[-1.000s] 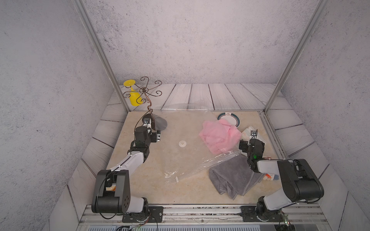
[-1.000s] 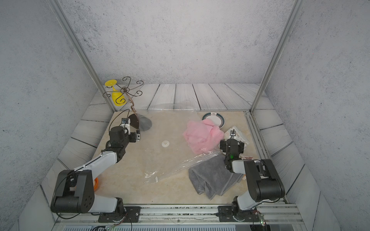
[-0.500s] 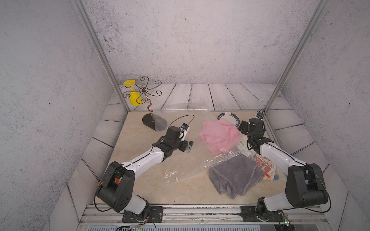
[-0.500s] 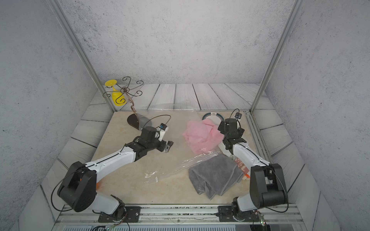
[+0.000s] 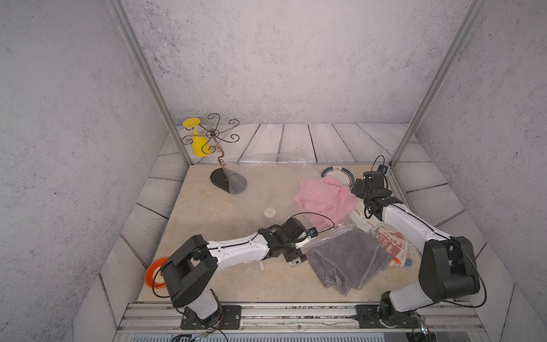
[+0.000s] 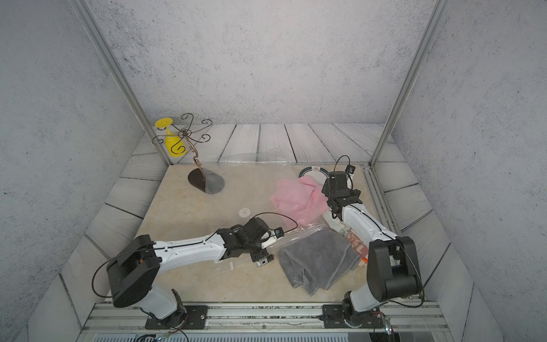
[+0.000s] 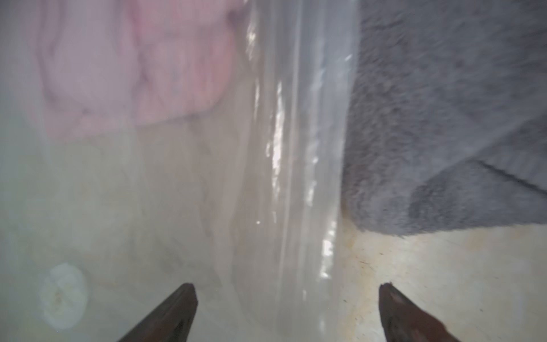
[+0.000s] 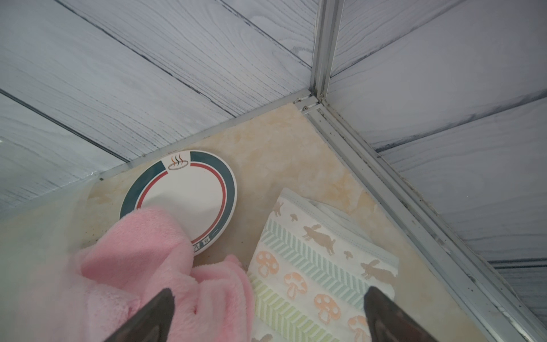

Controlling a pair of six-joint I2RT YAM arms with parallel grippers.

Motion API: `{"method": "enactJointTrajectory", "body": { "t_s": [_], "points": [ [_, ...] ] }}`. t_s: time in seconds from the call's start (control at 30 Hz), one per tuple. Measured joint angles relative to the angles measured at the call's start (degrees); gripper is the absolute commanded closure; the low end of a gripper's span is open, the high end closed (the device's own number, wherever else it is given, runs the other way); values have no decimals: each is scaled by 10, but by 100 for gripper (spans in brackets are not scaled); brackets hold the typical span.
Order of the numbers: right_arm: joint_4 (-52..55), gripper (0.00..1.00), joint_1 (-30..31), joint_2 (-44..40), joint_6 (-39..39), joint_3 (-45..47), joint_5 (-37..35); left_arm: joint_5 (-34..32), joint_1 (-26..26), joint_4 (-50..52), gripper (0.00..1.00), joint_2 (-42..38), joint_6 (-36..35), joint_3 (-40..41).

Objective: Place the folded towel into the vacuum bag
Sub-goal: Open the vacuum bag at the center of the board.

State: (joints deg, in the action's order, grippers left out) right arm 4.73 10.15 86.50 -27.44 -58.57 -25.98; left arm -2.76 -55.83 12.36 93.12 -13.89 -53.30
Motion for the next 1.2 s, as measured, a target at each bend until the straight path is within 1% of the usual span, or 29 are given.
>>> {"method": "enactJointTrajectory", "body": {
  "t_s": [0.07,0.1,0.17,0.3,0.33,0.37,0.43,0.47,0.5,0.57,0.6,0.63,0.77,0.93,1.07,1.2],
  "points": [
    [-1,1,0,0,-5,10,11,-37,1,-5,25,21,-2,-8],
    [-1,1,0,0,-8,14,19,-51,2,-9,37,29,-4,-10],
    [-2,1,0,0,-12,18,32,-69,6,-14,49,37,-5,-15],
    [-3,1,0,0,-15,17,52,-64,22,-19,82,38,-3,-31],
    [-3,1,0,0,-15,17,56,-61,27,-19,87,38,-1,-36],
    [-3,1,0,0,-14,17,61,-54,33,-19,90,38,2,-42],
    [-3,1,0,0,-14,16,69,-33,44,-18,90,38,8,-52],
    [-3,1,0,0,-14,16,74,-18,51,-17,87,38,9,-56],
    [-2,1,0,0,-14,14,78,-6,56,-17,79,38,11,-58],
    [-2,1,0,0,-14,10,86,23,67,-14,59,37,11,-61],
    [-3,1,0,0,-14,8,88,34,70,-12,52,37,12,-62],
    [-5,1,0,0,-14,7,90,47,74,-9,48,37,12,-62],
    [-5,1,0,0,-12,7,94,86,77,0,47,37,14,-62],
    [-7,1,0,0,-10,7,93,113,76,13,44,37,10,-65],
    [-7,1,0,0,-10,7,92,134,75,36,31,37,0,-76],
    [-11,1,0,0,-10,10,87,150,74,48,30,37,-2,-78]
  ]
}}
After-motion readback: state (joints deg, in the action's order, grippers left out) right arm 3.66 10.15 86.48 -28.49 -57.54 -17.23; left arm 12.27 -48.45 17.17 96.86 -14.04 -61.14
